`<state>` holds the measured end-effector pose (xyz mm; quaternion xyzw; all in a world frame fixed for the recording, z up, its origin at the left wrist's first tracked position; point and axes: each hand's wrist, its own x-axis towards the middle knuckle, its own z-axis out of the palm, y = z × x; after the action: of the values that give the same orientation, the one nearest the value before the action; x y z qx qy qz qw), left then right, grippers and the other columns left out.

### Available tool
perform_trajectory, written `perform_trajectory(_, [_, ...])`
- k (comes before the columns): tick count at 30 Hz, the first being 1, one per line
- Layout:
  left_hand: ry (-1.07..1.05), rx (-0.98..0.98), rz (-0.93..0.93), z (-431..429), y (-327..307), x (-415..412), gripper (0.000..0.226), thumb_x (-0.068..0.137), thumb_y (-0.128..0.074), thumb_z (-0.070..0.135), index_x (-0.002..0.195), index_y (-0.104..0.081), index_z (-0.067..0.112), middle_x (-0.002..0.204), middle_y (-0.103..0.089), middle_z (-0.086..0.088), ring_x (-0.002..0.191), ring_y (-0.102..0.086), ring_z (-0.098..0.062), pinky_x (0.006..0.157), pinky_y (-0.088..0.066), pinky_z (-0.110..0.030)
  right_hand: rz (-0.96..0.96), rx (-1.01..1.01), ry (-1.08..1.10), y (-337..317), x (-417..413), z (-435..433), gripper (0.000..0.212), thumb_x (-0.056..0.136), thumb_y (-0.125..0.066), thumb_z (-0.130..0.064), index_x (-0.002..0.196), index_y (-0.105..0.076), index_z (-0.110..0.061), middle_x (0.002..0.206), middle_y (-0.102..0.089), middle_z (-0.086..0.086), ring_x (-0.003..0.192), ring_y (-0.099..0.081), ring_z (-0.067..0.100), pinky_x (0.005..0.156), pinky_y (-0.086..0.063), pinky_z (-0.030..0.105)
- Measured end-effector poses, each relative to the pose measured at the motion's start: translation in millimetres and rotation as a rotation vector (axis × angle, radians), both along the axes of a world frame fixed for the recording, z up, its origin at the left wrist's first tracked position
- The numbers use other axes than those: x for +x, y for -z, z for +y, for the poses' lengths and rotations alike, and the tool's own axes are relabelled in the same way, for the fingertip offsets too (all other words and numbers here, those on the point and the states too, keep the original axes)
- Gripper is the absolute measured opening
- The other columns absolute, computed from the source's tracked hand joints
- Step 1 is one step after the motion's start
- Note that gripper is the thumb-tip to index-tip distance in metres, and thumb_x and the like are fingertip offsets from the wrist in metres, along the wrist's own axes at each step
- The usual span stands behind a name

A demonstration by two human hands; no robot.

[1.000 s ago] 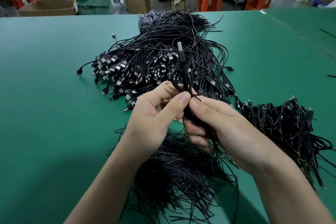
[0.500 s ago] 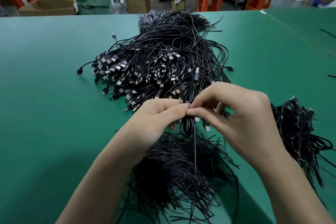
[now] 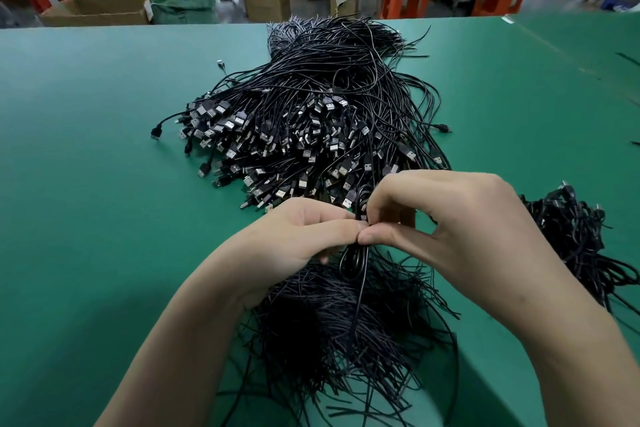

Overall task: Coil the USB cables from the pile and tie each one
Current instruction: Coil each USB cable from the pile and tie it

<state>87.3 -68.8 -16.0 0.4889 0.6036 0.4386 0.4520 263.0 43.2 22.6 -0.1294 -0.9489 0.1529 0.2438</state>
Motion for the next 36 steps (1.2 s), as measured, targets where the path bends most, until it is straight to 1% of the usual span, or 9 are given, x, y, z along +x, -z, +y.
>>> perform_trajectory(8, [-0.037,-0.004,-0.008,-0.6,-4.6,3.9,0.056,0.092,-0.059,0.038,0.088,-0.056,-0.018,0.071,-0.04,-0.013,0.072,-0.037,-0.019,0.067,-0.036,-0.027,-0.037,0.006,0.064,7.5,-5.2,-0.7,0.033,0.097,-0.047,-0.057,0.08,-0.056,-0.031,0.067,-0.052,-0.019,0.062,-0.048,0.0,0.053,-0.036,0.023])
perform_trajectory(12, [-0.033,-0.033,-0.025,-1.6,-7.1,2.9,0.065,0.095,-0.057,0.041,0.11,-0.057,-0.022,0.096,-0.059,-0.038,0.091,-0.046,-0.025,0.088,-0.043,-0.053,-0.026,0.009,0.084,12.2,-4.6,1.7,0.037,0.1,-0.043,-0.056,0.079,-0.057,-0.028,0.064,-0.053,-0.015,0.063,-0.051,0.006,0.054,-0.041,0.028])
perform_trajectory(16, [-0.078,0.05,-0.083,-1.8,-6.7,7.1,0.041,0.099,-0.058,0.036,0.101,-0.073,-0.002,0.096,-0.071,-0.027,0.089,-0.065,-0.033,0.088,-0.051,-0.053,0.11,-0.001,0.162,20.4,-11.2,-1.4,0.038,0.102,-0.045,-0.046,0.075,-0.056,-0.021,0.056,-0.048,-0.009,0.052,-0.047,0.012,0.05,-0.039,0.032])
perform_trajectory(21, [-0.332,0.386,0.091,8.0,-0.3,18.4,0.027,0.095,-0.07,0.031,0.07,-0.065,0.024,0.066,-0.045,0.01,0.061,-0.041,-0.01,0.063,-0.037,-0.022,0.47,-0.491,0.236,28.4,-22.6,-12.3,0.045,0.104,-0.052,-0.033,0.065,-0.044,-0.013,0.055,-0.039,-0.006,0.053,-0.036,0.006,0.052,-0.029,0.025])
perform_trajectory(23, [-0.419,0.561,0.296,9.8,-0.2,23.9,0.013,0.093,-0.075,0.026,0.085,-0.074,0.036,0.074,-0.05,0.015,0.069,-0.049,-0.007,0.067,-0.039,-0.02,0.572,-0.733,0.235,30.0,-26.9,-16.7,0.045,0.104,-0.052,-0.032,0.064,-0.043,-0.013,0.058,-0.036,-0.008,0.056,-0.034,0.006,0.054,-0.028,0.027])
perform_trajectory(27, [-0.442,0.76,0.603,7.2,3.2,32.0,0.025,0.096,-0.07,0.005,0.115,-0.077,0.019,0.079,-0.067,0.009,0.072,-0.062,-0.016,0.066,-0.048,-0.025,0.652,-1.101,0.245,32.8,-31.0,-19.0,0.042,0.101,-0.055,-0.024,0.059,-0.049,-0.023,0.056,-0.037,-0.008,0.053,-0.029,0.007,0.051,-0.023,0.025])
perform_trajectory(32, [-0.38,0.638,0.382,5.3,0.5,32.7,0.026,0.104,-0.054,0.016,0.112,-0.078,0.02,0.075,-0.067,0.023,0.054,-0.055,-0.003,0.051,-0.044,-0.018,0.618,-1.081,0.221,35.6,-30.2,-19.7,0.044,0.105,-0.055,-0.028,0.068,-0.055,-0.005,0.062,-0.044,0.004,0.059,-0.037,0.011,0.053,-0.031,0.025])
perform_trajectory(35, [-0.411,0.56,0.217,7.1,-1.8,30.6,0.011,0.097,-0.072,0.019,0.101,-0.08,0.025,0.083,-0.075,0.009,0.052,-0.055,-0.03,0.042,-0.04,-0.04,0.584,-1.053,0.221,36.2,-29.5,-20.4,0.043,0.105,-0.055,-0.03,0.075,-0.056,0.001,0.064,-0.04,0.021,0.061,-0.038,0.019,0.055,-0.031,0.035])
perform_trajectory(36, [-0.412,0.546,0.171,7.3,-2.2,29.7,0.013,0.093,-0.077,0.016,0.1,-0.078,0.027,0.085,-0.076,0.007,0.055,-0.058,-0.026,0.043,-0.042,-0.037,0.583,-1.065,0.228,35.9,-29.5,-20.4,0.042,0.105,-0.055,-0.029,0.075,-0.056,0.001,0.064,-0.039,0.021,0.06,-0.037,0.019,0.054,-0.031,0.035])
